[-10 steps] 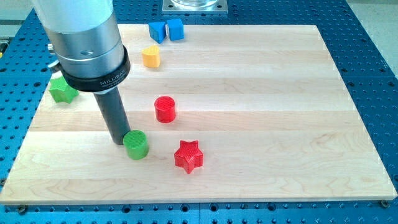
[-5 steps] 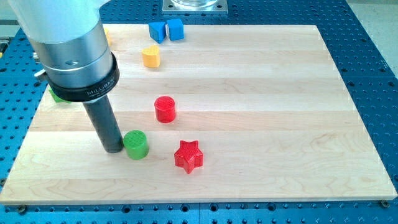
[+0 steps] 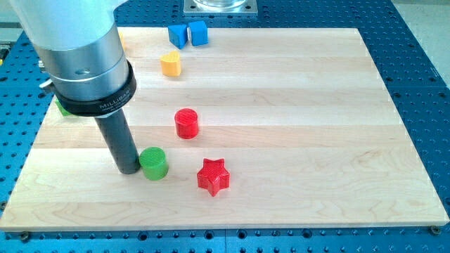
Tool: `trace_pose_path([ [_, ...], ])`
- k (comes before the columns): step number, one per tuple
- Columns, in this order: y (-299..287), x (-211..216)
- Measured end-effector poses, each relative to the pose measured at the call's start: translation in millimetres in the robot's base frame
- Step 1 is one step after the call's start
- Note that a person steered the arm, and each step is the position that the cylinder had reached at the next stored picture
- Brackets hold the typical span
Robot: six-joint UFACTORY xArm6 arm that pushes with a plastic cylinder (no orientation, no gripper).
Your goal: Slightly push the green circle towards the red circle
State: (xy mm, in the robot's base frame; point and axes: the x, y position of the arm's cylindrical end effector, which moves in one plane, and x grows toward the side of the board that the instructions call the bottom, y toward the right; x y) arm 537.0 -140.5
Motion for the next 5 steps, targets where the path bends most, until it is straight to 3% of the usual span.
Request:
trace_pose_path([
  [3, 6, 20],
  [5, 52, 33],
])
